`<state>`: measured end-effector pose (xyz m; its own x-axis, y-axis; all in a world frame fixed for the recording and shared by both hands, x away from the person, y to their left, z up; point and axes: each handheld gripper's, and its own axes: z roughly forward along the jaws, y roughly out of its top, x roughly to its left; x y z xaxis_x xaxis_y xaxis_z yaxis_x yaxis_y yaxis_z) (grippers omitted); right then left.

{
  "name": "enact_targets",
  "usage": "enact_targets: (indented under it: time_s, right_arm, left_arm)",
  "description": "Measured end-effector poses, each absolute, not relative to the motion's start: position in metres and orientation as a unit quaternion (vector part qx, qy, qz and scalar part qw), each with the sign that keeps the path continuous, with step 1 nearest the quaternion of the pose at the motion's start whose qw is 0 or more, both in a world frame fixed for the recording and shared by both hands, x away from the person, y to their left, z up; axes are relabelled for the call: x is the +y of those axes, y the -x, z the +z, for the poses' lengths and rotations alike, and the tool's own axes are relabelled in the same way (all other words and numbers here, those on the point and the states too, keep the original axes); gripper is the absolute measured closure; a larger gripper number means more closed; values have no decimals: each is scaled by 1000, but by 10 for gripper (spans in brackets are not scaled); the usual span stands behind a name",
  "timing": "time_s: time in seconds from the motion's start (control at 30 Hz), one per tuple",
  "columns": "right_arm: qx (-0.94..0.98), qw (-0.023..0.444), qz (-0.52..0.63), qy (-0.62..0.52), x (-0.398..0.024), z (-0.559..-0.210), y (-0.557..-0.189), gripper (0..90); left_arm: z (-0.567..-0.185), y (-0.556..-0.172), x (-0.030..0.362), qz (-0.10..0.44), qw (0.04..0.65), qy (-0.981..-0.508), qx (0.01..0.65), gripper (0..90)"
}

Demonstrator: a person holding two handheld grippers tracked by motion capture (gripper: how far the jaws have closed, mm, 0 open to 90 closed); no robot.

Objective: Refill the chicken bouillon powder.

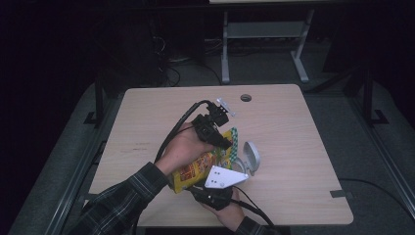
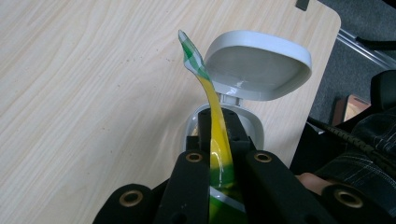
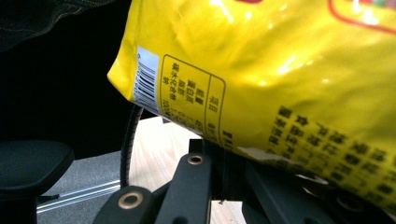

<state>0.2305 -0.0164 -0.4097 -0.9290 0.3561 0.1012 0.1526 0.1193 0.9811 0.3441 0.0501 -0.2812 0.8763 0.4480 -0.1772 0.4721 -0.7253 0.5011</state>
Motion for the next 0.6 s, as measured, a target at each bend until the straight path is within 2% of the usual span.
enact_targets:
  time_s: [0.6]
  right_arm:
    - [743,80,642,-172,-17,-409,-231,900]
  left_arm:
    - [-280,-344,49,-21,275,-928,249,899]
